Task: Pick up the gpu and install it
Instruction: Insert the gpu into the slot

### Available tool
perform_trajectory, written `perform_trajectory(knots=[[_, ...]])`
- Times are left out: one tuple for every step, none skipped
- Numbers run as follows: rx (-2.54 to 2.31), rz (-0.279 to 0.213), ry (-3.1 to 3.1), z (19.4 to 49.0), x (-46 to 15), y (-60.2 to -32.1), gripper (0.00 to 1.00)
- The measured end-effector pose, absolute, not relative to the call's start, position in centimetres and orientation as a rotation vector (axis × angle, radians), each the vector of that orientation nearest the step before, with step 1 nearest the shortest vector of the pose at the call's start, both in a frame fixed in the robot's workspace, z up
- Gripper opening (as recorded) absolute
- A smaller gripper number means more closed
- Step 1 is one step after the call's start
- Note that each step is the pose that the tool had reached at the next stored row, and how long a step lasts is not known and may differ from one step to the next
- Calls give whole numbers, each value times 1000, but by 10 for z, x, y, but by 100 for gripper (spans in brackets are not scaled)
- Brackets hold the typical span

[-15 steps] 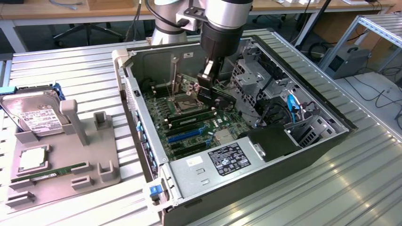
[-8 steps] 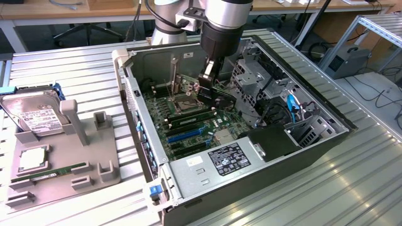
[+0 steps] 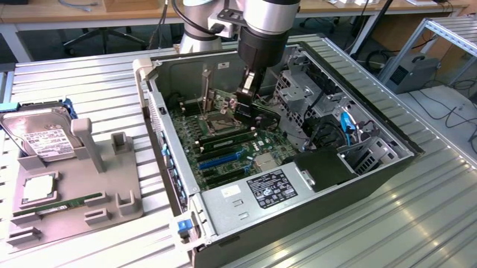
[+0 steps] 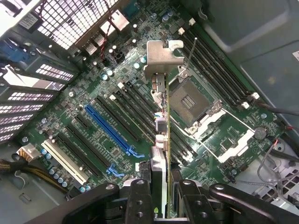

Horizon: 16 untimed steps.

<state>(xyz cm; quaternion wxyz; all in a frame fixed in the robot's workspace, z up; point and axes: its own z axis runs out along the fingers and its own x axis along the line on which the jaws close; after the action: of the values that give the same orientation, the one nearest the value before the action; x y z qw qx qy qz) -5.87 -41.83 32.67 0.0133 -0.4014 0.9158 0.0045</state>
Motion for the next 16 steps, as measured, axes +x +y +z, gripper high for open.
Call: perform_trajectory(knots=[[-1257,14,2850,327,-59,-418,27],[-1262,14,2848,327,-59,-418,27],[-1268,14,2845,327,-59,-418,27],[-1274,15,2843,327,-59,-418,27],[-1280,15,2840,327,-59,-418,27],[-1286,15,2837,327,-59,-418,27],[-1293,15,2834,327,-59,-418,27],[-1299,15,2831,327,-59,-418,27],[-1304,15,2829,327,-59,-418,27],[-1310,15,2826,327,-59,-418,27],[-1316,15,2824,327,-59,-418,27],[-1322,15,2821,327,-59,-418,27],[-1328,15,2818,327,-59,-418,27],[-1333,15,2815,327,-59,-418,27],[-1342,15,2812,327,-59,-418,27],[-1347,16,2809,327,-59,-418,27]])
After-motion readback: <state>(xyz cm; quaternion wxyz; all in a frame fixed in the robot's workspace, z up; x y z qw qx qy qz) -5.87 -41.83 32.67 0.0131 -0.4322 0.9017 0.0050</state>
